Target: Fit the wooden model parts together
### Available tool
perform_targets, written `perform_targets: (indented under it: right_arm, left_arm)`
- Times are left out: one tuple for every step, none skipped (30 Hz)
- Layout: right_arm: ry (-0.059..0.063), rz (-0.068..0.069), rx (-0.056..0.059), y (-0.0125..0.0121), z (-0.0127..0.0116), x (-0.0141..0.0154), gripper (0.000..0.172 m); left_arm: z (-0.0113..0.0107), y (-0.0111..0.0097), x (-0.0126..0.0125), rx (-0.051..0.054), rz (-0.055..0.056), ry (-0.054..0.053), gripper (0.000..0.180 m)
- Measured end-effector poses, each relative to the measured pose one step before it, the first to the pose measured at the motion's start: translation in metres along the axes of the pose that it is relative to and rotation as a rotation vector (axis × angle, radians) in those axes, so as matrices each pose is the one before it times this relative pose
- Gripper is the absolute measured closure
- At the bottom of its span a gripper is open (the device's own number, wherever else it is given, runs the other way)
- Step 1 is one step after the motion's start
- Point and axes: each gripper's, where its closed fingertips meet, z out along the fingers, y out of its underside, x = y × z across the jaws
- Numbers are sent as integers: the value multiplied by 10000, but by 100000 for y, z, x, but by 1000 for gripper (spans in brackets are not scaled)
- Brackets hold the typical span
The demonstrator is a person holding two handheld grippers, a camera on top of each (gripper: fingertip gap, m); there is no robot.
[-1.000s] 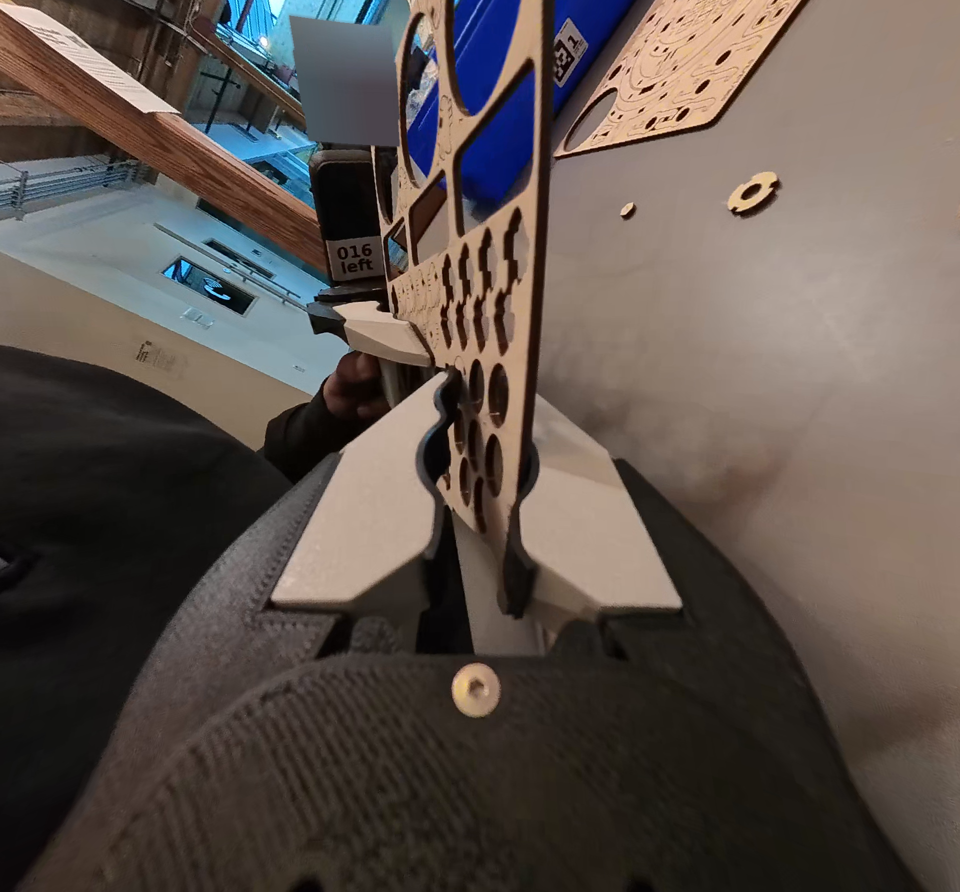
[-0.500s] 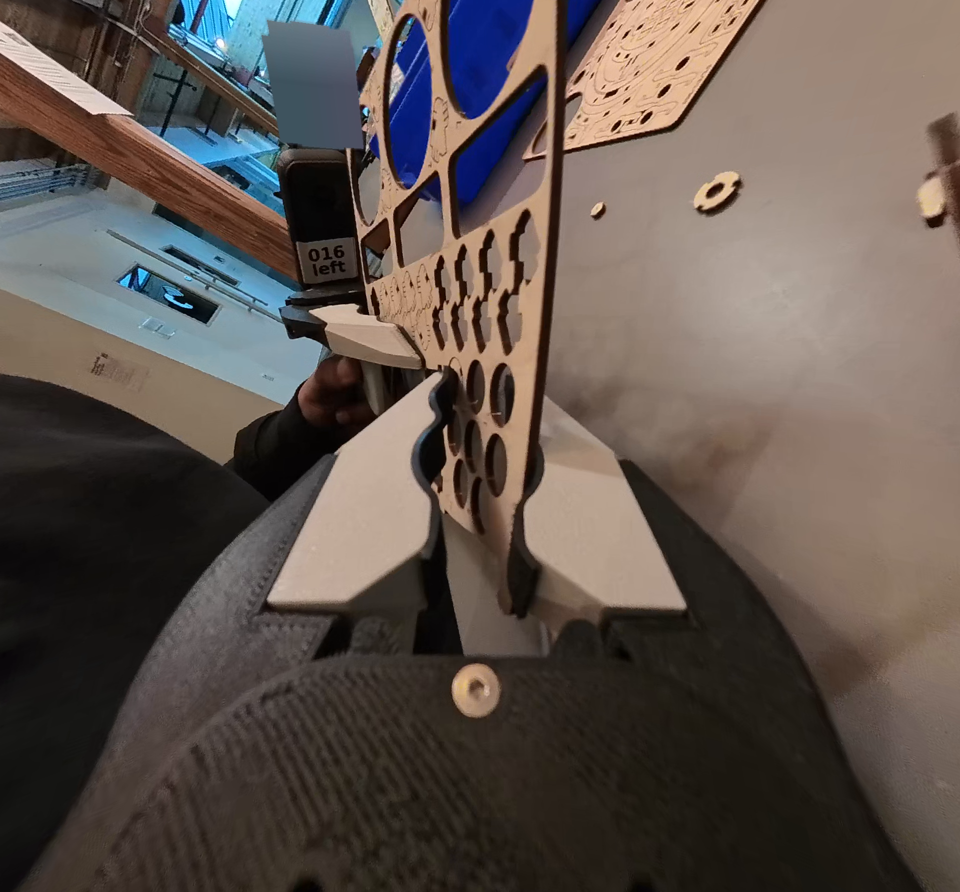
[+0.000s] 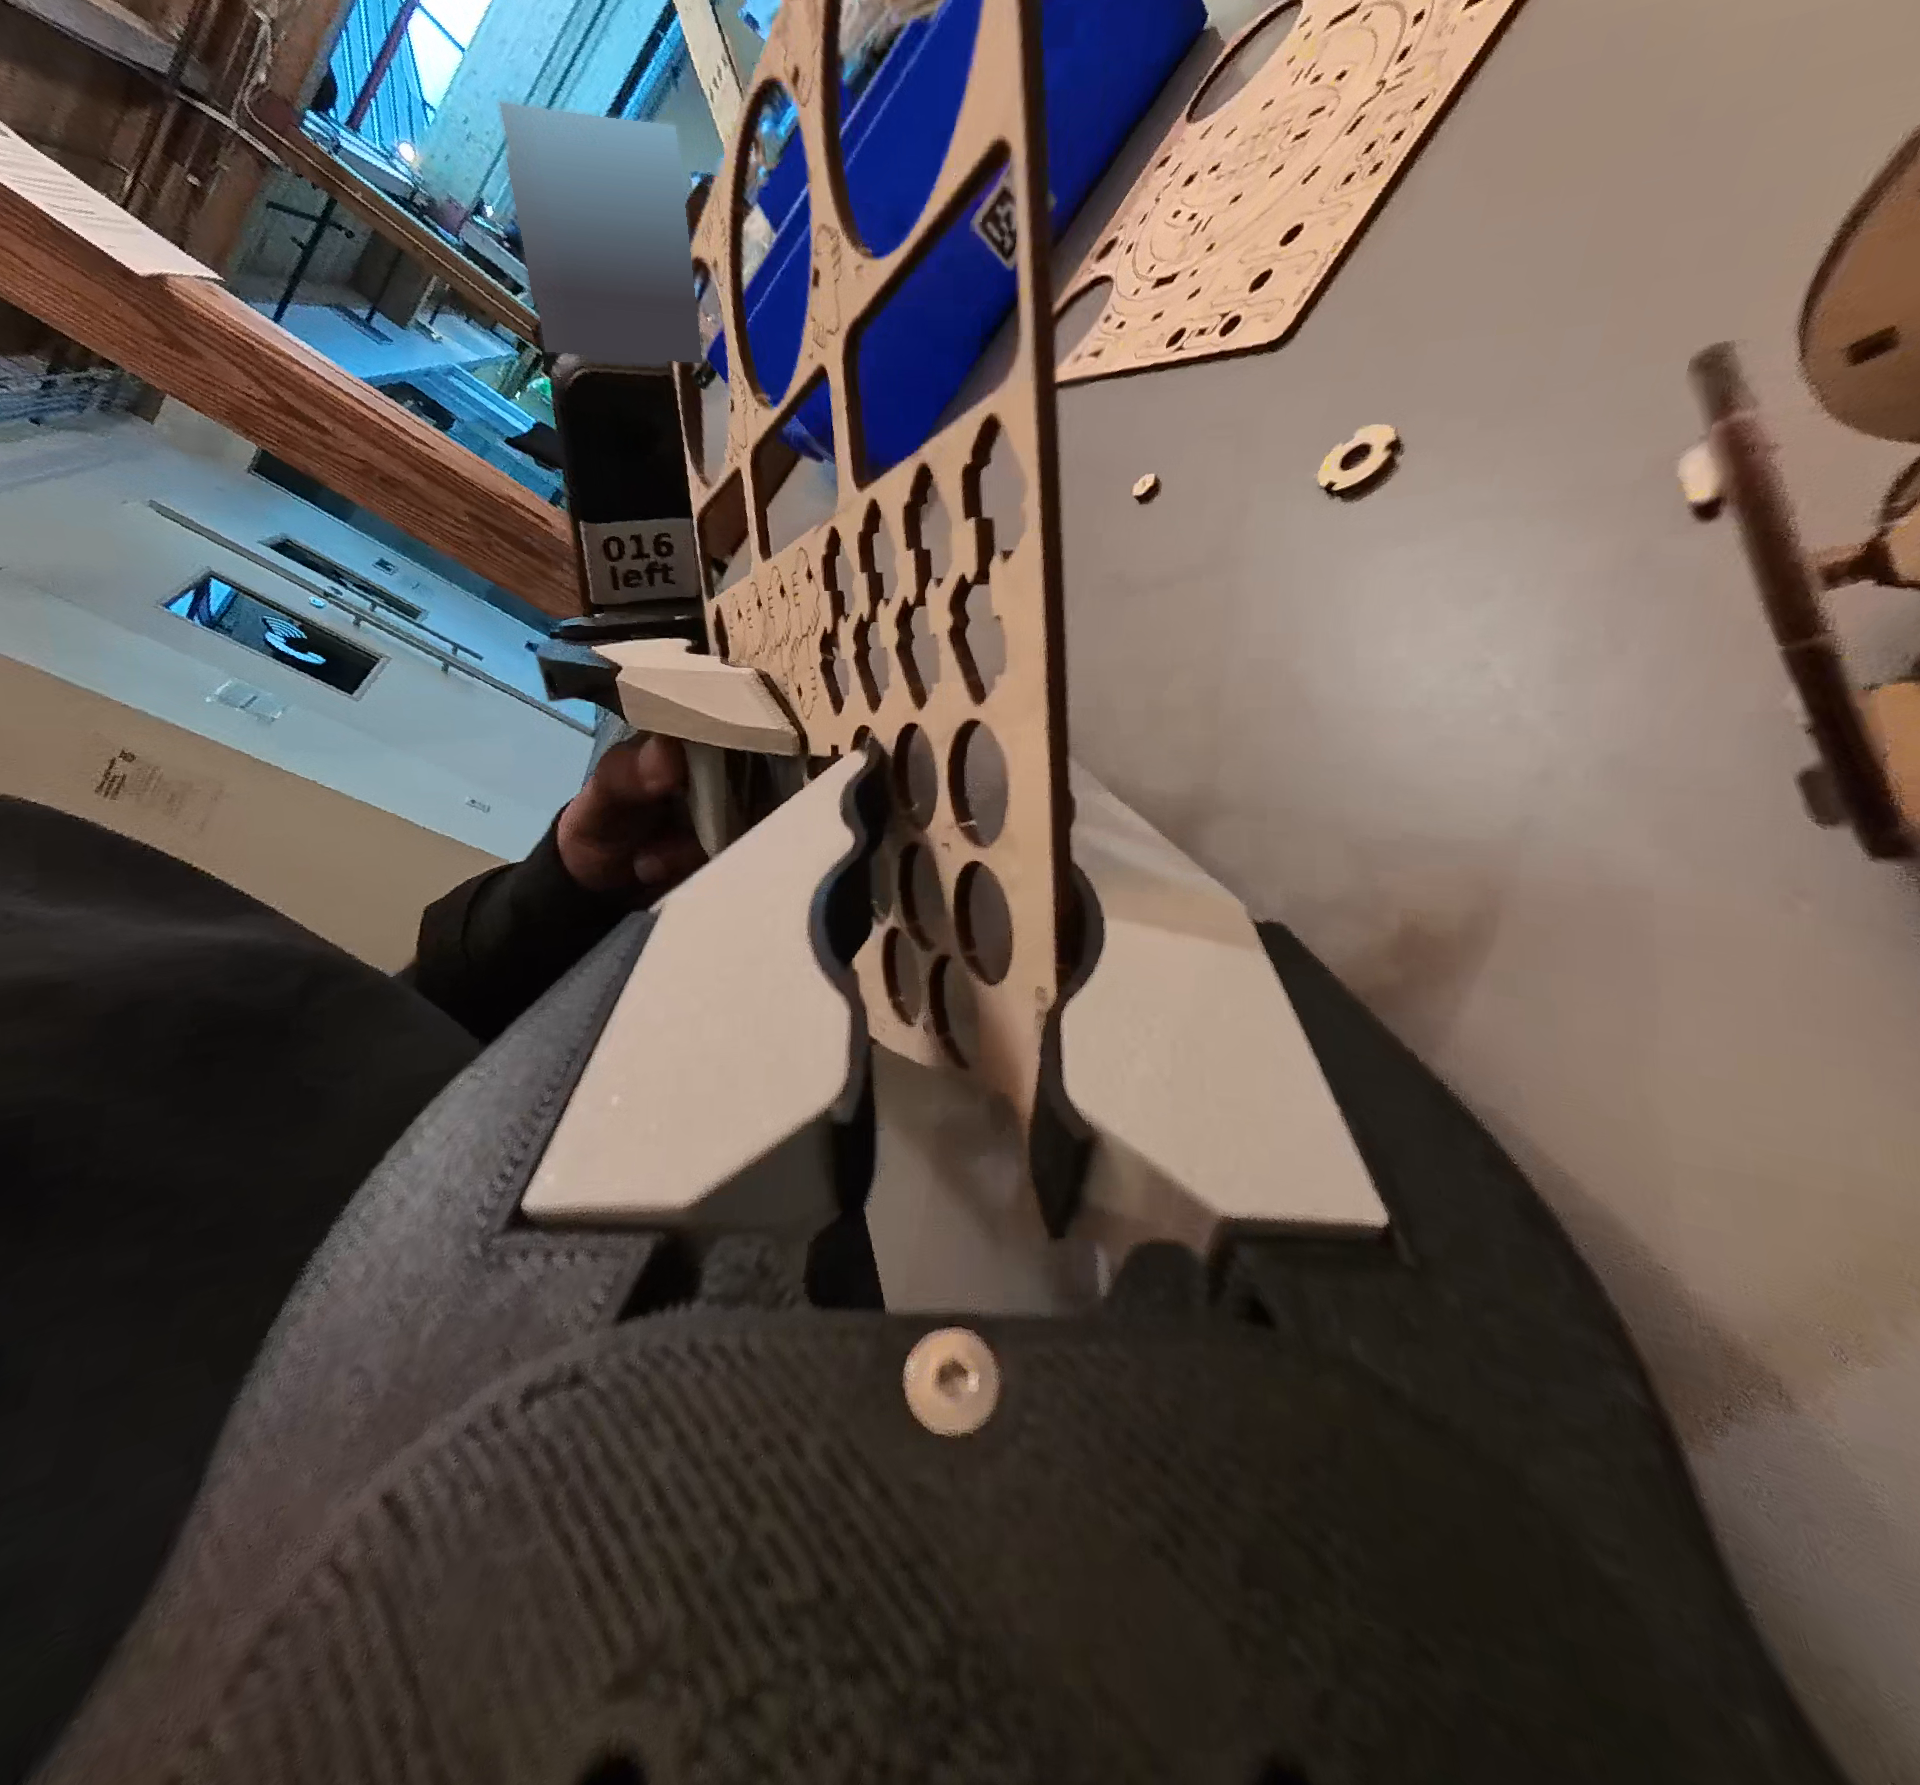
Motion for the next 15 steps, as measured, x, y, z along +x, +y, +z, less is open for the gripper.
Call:
perform_targets:
  right_arm:
    - [-11,4,130,-187,-114,15,142]
    - [-72,-48,186,-303,-152,-108,135]
    - [-57,-7,264,-449,-251,-66,132]
    - [-109,33,287,-499,-312,-119,129]
    - [-114,30,262,-449,-326,-130,129]
    - [-51,7,223,-374,-311,-68,128]
    - [-11,-34,147,-253,-257,-47,129]
    - [8,-66,64,-114,-176,-37,129]
    - [52,-90,15,-35,-106,21,128]
    - [35,-105,-10,26,-11,14,128]
    - [-21,-81,-39,91,63,-46,129]
    - [-29,-40,-66,167,125,-18,129]
    - [-30,8,-87,202,167,-11,129]
    - [-64,36,-74,174,153,-81,129]
    - [-72,12,-48,105,105,-133,129]
  left_arm:
    - [79,-143,-4,86,22,11,180]
    - [7,-253,-61,128,-5,-10,180]
    - [-142,-380,-138,185,-4,-24,180]
    - [-306,-495,-119,228,-67,47,180]
    - [-436,-584,-176,250,-98,34,180]
    - [-567,-654,-325,272,-67,-94,180]
    - [-632,-687,-82,231,-70,10,180]
    - [-653,-723,114,208,-4,11,180]
    - [-634,-732,151,182,78,-49,180]
    - [-575,-642,141,104,123,-120,180]
    - [-525,-602,100,64,152,-165,180]
    - [-501,-607,50,65,162,-195,180]
    - [-523,-688,21,126,137,-189,180]
    - [-521,-760,126,206,82,-95,180]
    - [-509,-732,172,223,-27,-17,180]
